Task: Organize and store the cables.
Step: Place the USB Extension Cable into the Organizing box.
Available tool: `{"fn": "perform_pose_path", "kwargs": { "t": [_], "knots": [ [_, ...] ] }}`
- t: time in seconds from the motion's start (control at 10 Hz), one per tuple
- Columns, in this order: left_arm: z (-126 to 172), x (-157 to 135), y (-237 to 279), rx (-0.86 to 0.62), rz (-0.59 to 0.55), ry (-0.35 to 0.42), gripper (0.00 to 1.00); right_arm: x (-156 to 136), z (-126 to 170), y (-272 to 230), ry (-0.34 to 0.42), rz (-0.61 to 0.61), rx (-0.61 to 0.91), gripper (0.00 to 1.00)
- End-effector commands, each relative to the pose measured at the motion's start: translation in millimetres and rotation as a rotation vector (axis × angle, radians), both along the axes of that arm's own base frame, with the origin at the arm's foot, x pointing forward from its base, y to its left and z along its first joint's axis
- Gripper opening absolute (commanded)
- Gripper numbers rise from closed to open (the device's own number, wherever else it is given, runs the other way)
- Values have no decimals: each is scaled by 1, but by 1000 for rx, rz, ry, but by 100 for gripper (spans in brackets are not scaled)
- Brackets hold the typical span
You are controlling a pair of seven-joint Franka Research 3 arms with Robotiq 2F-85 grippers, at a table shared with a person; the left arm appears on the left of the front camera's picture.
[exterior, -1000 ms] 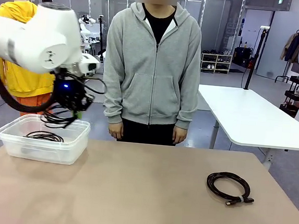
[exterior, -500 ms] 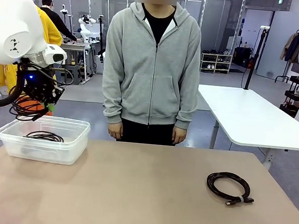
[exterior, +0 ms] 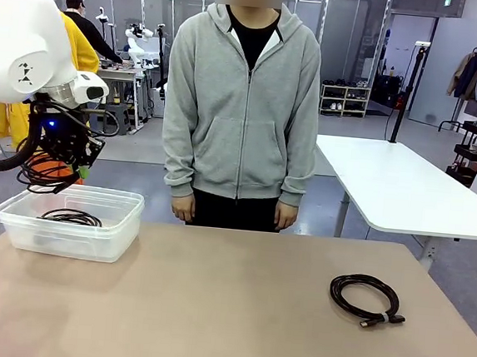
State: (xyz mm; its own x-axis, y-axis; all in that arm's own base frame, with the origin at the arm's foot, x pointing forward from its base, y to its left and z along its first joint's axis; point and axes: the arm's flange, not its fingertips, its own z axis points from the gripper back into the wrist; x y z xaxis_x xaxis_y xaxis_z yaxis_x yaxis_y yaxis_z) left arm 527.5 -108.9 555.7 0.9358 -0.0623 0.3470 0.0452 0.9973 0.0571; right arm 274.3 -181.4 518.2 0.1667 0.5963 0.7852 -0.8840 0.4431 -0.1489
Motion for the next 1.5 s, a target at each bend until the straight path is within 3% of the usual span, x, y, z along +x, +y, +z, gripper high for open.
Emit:
{"fn": "perform_pose_path", "kwargs": {
  "t": [0.0, 0.1, 0.3, 0.5, 0.9, 1.1, 1.2, 1.4],
  "knots": [
    [-5, 19, 14, 56, 33, 29, 15, 0, 1, 1, 0, 1, -3, 100],
    [-14, 37, 29, 67, 45, 64, 15, 0, 1, 1, 0, 1, -3, 100],
    [-32, 67, 50, 54, 13, 51, 15, 0, 1, 1, 0, 1, -3, 100],
    [-61, 100, 61, 81, 67, 102, 15, 0, 1, 1, 0, 1, -3, 100],
    [-115, 130, 74, 73, 154, 163, 15, 0, 1, 1, 0, 1, -3, 100],
    [-127, 135, 73, 63, 168, 187, 15, 0, 1, 1, 0, 1, -3, 100],
    [-127, 133, 74, 65, 175, 187, 34, 0, 1, 1, 0, 1, -3, 100],
    [-124, 132, 73, 65, 180, 174, 83, 0, 1, 1, 0, 1, -3, 100]
  ]
}}
